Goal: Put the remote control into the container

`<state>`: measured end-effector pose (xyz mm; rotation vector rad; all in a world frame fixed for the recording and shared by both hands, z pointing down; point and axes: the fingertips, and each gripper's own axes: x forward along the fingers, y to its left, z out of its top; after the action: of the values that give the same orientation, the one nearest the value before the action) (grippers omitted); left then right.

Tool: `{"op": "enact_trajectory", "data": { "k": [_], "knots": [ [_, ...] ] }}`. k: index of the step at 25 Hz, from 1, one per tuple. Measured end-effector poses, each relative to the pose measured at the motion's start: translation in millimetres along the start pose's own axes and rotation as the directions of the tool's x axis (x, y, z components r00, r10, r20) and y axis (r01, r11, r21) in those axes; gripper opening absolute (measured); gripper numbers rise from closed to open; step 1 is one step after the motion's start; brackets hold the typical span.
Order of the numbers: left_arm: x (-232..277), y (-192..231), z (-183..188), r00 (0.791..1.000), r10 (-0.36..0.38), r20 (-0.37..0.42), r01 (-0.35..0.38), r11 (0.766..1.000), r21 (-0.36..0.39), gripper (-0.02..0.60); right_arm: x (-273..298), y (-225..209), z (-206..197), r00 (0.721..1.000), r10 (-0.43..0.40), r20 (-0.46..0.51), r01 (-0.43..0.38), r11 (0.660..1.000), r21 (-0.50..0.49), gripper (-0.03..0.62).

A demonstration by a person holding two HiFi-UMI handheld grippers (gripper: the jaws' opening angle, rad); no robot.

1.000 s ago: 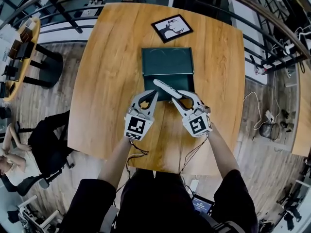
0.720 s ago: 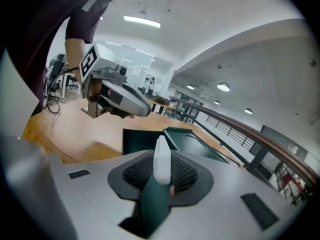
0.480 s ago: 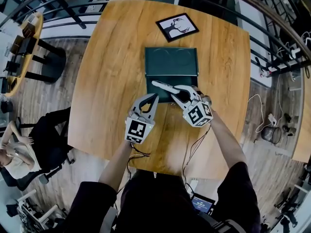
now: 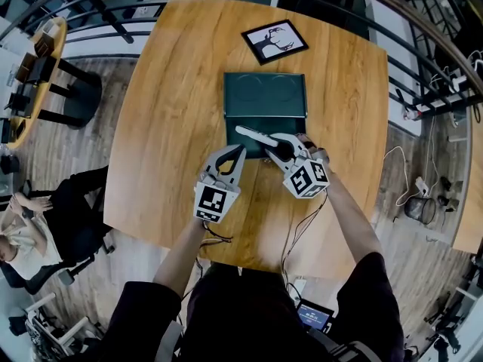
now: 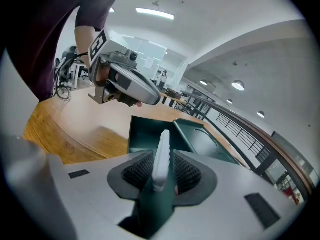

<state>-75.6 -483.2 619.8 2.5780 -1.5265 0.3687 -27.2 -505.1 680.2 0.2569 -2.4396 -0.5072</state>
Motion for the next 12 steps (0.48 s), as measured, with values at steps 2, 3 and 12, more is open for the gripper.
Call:
{"op": "enact_trajectory", "data": {
  "k": [2, 3, 12],
  "knots": [
    [-1.5, -0.3, -0.6, 1.000, 0.003, 0.001, -0.003, 1.000, 0.000, 0.011, -1.3, -0.3, -1.5, 1.000, -0.005, -0.006, 0.005, 1.000, 0.002, 0.116],
    [-2.0, -0.9, -0.7, 1.000, 0.004, 0.001, -0.004, 1.000, -0.001, 0.011, -2.4, -0.3, -2.7, 1.000, -0.007, -0.009, 0.007, 1.000, 0.005, 0.118],
    [-14.5, -6.9, 11.5, 1.000, 0.005, 0.019, -0.005, 1.000, -0.001, 0.011, -25.6, -10.8, 17.8, 0.993, -0.101, 0.055, 0.090, 0.982, 0.166, 0.119]
  ]
}}
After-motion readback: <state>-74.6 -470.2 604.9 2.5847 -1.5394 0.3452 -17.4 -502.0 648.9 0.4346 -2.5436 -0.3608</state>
